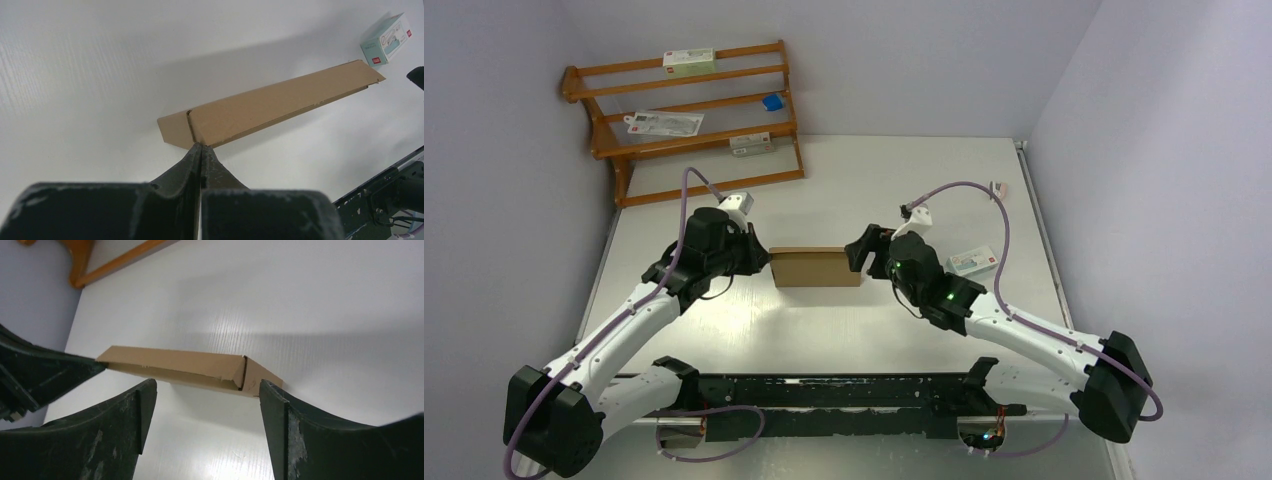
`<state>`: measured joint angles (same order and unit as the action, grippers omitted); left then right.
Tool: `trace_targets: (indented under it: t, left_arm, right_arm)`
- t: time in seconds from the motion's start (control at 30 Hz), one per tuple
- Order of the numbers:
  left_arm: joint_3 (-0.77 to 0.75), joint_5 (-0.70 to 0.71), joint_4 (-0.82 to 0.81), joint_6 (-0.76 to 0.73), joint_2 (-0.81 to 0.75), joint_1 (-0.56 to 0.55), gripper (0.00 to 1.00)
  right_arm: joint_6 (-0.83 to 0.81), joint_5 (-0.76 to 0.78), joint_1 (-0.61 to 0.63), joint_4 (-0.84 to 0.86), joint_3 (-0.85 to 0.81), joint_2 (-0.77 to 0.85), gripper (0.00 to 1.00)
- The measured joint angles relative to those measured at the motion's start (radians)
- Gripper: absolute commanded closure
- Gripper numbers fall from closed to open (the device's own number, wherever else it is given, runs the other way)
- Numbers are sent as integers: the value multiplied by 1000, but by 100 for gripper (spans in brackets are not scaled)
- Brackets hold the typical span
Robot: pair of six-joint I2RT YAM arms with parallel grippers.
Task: Fold the paper box
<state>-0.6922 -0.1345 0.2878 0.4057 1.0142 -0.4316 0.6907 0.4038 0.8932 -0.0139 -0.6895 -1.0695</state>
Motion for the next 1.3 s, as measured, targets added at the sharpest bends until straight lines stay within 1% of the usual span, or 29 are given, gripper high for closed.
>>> trace_targets:
  t: [0.23, 0.47, 0.57, 0.7, 0.8, 0.87, 0.97, 1.0, 1.1, 1.2, 1.3]
  left_arm:
    - [0, 0, 0, 0, 0, 0, 95]
    - [0, 0, 0, 0, 0, 0, 95]
    - [0, 0, 0, 0, 0, 0, 95]
    - [1, 1, -1, 0, -1, 0, 94]
    - [2, 0, -1, 3, -2, 0, 85]
    - [3, 0, 1, 6, -7, 0, 77]
    - [7, -1, 16, 19, -28, 0, 62]
    - [8, -1, 20, 27, -41, 0, 55]
    - [8, -2, 21, 60, -103, 0, 42]
    - [8, 0, 14, 90, -154, 1, 36]
    - [8, 11, 1, 122, -163, 6, 35]
  right_arm:
    - [121, -21, -64, 5, 2, -6, 28]
    - [216, -121, -121, 95, 63, -70, 32]
    - [247, -156, -127, 130, 98, -98, 36]
    - [278, -196, -135, 238, 155, -101, 46]
    - [292, -211, -137, 315, 198, -98, 50]
    - [293, -214, -139, 346, 215, -97, 51]
    - [293, -217, -140, 357, 219, -97, 52]
    - [293, -217, -140, 360, 219, -98, 52]
    - [292, -222, -140, 366, 219, -103, 52]
    - [292, -229, -140, 377, 219, -111, 52]
    - [291, -234, -140, 386, 219, -117, 52]
